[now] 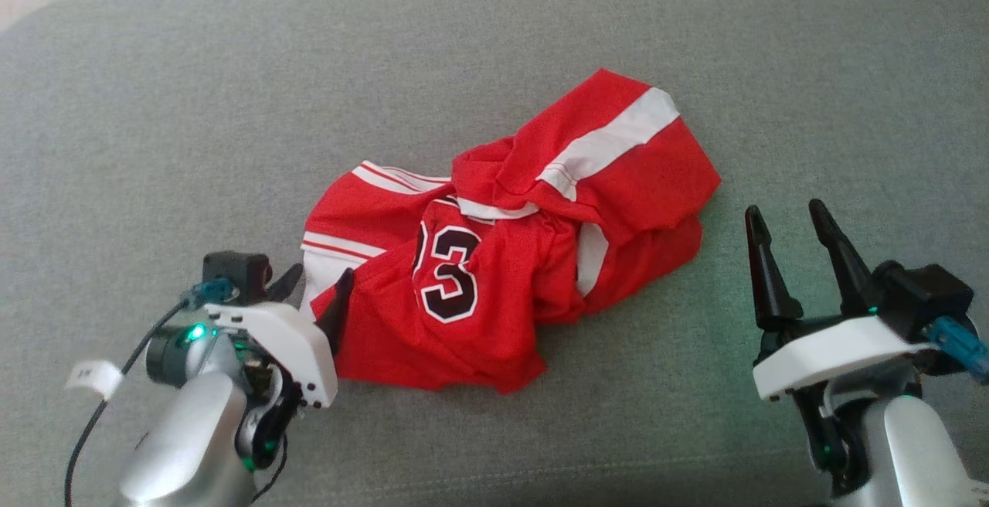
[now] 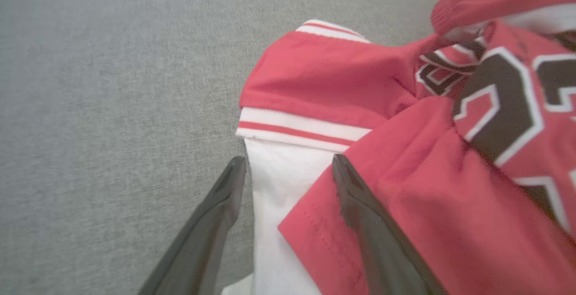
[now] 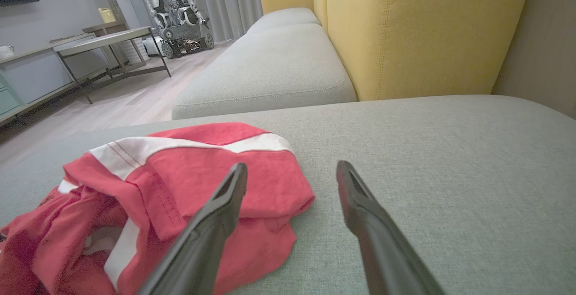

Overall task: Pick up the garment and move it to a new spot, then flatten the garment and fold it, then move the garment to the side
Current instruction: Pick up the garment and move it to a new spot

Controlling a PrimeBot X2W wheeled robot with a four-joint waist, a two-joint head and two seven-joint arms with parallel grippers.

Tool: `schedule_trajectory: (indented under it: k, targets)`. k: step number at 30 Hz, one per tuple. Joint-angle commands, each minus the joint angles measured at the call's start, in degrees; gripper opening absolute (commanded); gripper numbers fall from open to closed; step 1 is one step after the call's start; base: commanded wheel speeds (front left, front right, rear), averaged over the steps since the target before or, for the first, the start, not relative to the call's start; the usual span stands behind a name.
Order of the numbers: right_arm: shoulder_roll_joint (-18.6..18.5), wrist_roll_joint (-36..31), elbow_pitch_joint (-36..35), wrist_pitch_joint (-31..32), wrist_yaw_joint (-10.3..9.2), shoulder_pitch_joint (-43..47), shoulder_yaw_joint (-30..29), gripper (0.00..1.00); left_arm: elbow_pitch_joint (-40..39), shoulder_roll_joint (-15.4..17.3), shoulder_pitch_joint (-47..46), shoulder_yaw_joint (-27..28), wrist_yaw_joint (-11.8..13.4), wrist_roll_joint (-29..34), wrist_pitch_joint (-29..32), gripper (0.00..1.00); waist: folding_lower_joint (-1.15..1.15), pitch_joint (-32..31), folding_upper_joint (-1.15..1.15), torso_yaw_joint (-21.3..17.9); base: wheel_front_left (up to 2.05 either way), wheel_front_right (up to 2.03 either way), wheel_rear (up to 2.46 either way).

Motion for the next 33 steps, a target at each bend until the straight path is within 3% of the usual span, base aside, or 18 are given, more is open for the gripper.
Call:
schedule_trajectory:
  k: [1,6,7,8,9,19,25,33]
  targets:
    - [-0.3,0.5,-1.8,-0.7,-0.04,-2.4,1.5,1.00,-0.4,0.9,-3.3,1.7,-0.4,-0.3,0.4,1.00,-0.01,0.6,0.00,-0.4,0.00,0.00,0.00]
    - [-0.3,1.1,-1.0,-1.3,-0.04,-3.0,1.6,1.00,3.8,0.0,-5.2,0.7,-2.4,-1.8,3.7,1.00,-0.01,1.2,0.00,-0.9,0.00,0.00,0.00]
    - [-0.3,1.2,-0.9,-1.4,-0.04,-3.1,1.7,1.00,4.5,-0.2,-5.3,0.4,-2.8,-2.2,4.6,0.93,-0.01,1.2,0.00,-1.0,0.00,0.00,0.00]
    - [-0.3,1.3,-0.9,-1.5,-0.04,-3.1,1.7,1.00,4.9,-0.2,-5.6,0.2,-3.1,-2.3,5.1,0.32,-0.01,1.2,0.00,-1.0,0.00,0.00,0.00]
    - [-0.3,1.4,-0.8,-1.5,-0.04,-3.2,1.7,1.00,5.4,-0.2,-5.7,0.0,-3.3,-2.4,5.6,0.00,-0.01,1.3,0.00,-1.1,0.00,0.00,0.00]
    - [-0.3,1.9,-0.1,-2.2,-0.04,-2.9,0.9,1.00,0.5,1.6,-6.9,1.4,-1.3,-0.6,-2.3,0.00,-0.01,-0.1,0.00,-0.7,0.00,0.00,0.00]
    - [-0.3,2.0,-0.5,-2.2,-0.04,-1.9,-0.2,1.00,-14.3,4.5,-5.1,4.6,2.4,-0.2,-5.3,0.00,-0.01,-2.2,0.00,1.6,0.00,0.00,0.00]
    - [-0.3,2.4,-0.9,-2.1,-0.04,-0.8,-0.9,1.00,-31.2,8.9,-3.5,7.8,6.8,1.0,-2.5,0.00,-0.01,-4.2,0.00,5.5,0.00,0.00,0.00]
